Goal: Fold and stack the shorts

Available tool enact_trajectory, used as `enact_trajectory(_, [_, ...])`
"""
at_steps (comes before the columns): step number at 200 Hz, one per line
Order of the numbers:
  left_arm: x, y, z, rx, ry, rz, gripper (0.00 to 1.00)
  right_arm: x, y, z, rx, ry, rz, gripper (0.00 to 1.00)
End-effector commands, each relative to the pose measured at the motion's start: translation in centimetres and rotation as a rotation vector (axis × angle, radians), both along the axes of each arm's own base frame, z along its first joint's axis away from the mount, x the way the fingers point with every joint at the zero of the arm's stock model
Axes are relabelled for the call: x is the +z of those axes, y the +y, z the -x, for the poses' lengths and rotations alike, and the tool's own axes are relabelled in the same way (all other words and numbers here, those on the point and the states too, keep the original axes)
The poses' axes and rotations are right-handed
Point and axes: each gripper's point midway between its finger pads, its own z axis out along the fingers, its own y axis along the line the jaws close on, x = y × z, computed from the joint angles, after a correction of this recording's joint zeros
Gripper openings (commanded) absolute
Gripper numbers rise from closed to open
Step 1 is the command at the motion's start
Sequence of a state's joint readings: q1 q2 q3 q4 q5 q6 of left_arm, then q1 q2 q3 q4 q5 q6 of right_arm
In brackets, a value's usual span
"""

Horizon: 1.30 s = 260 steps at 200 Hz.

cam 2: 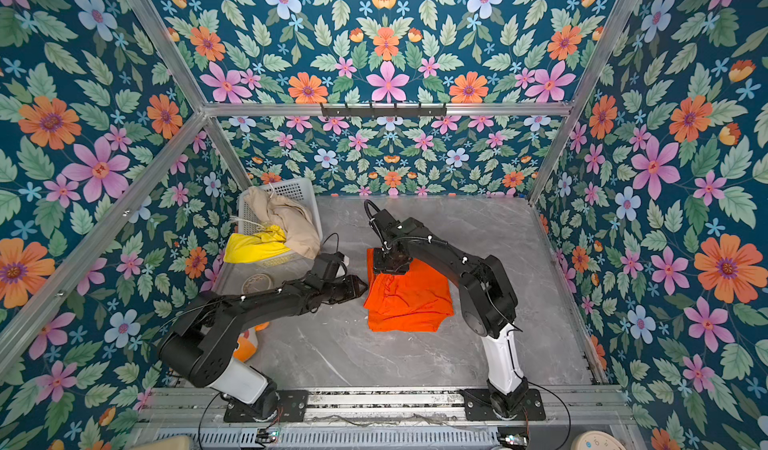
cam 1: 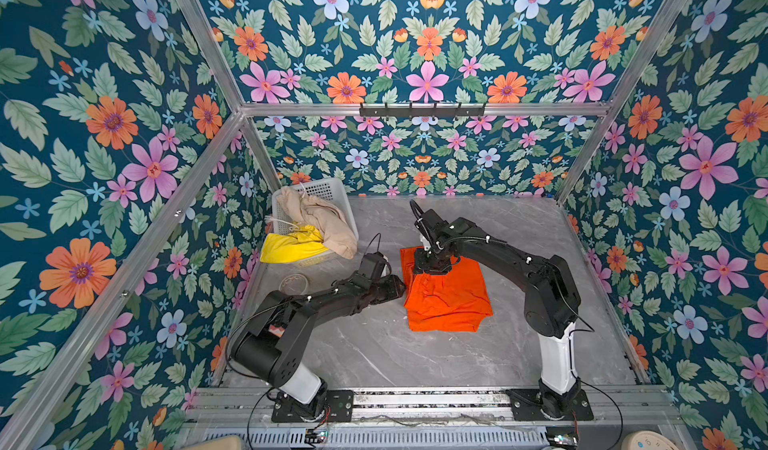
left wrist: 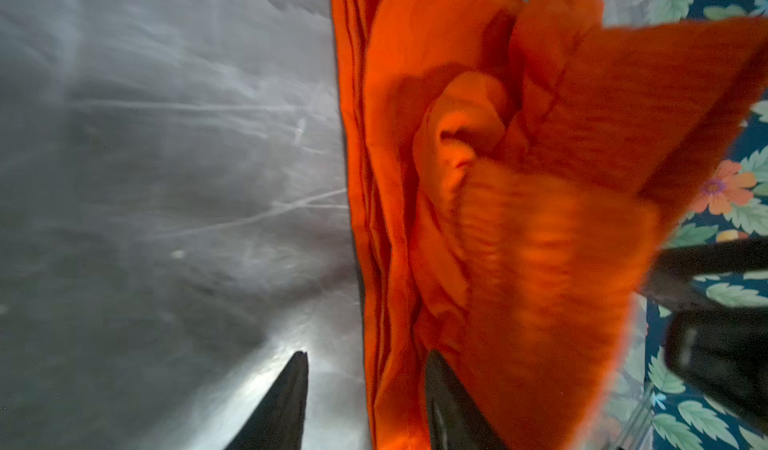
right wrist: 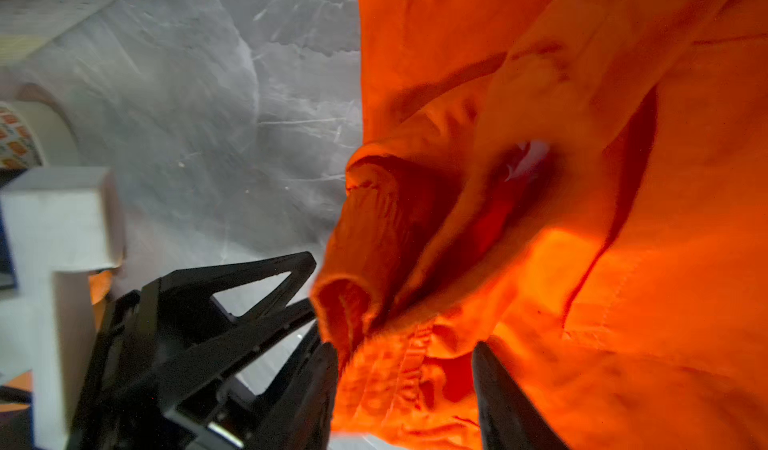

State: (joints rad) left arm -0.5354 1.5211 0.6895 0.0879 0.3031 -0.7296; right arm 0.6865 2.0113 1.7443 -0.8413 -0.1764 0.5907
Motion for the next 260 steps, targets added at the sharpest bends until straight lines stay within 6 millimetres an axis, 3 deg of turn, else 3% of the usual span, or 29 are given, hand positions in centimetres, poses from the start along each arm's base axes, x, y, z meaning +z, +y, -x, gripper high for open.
enact_trajectory(1, [1.4, 2.1, 0.1, 0.062, -0.018, -0.045, 0.48, 3.0, 1.0, -0.3, 0.008, -0.058, -0.093, 0.58])
enact_trajectory(23, [4.9, 2.1, -0.1, 0.064, -0.103, 0.002, 0.48, 5.4, -0.7, -0.2, -0.006, -0.111, -0.128, 0.61])
enact_trajectory(30, [6.0, 1.5, -0.1, 0.043, -0.127, 0.038, 0.48, 6.0, -1.7, -0.2, -0.021, -0.119, -0.146, 0.67])
enact_trajectory(58, [8.0, -1.2, -0.2, -0.049, -0.159, 0.163, 0.48, 4.9, -7.7, -0.3, -0.135, -0.106, -0.148, 0.72])
enact_trajectory(69, [7.6, -2.0, -0.2, -0.072, -0.142, 0.168, 0.48, 3.2, -10.2, -0.2, -0.185, -0.047, -0.15, 0.72])
enact_trajectory(72, [7.3, -2.2, -0.2, -0.074, -0.134, 0.164, 0.48, 4.0, -11.0, -0.1, -0.2, -0.062, -0.169, 0.72])
enact_trajectory(95, [5.5, -3.0, -0.7, -0.096, -0.105, 0.155, 0.48, 1.8, -15.1, -0.2, -0.295, -0.023, -0.218, 0.73])
enact_trajectory(130, [0.9, -2.9, -1.2, -0.068, -0.016, 0.091, 0.44, -1.8, -18.5, -0.4, -0.346, 0.051, -0.27, 0.73])
enact_trajectory(178, [-3.5, -2.1, -0.4, -0.048, 0.076, 0.034, 0.39, -4.8, -19.5, -1.7, -0.277, 0.066, -0.341, 0.73])
enact_trajectory(260, [-4.8, -1.9, -0.5, -0.035, 0.098, 0.01, 0.38, -7.4, -18.2, -2.9, -0.181, 0.102, -0.472, 0.67])
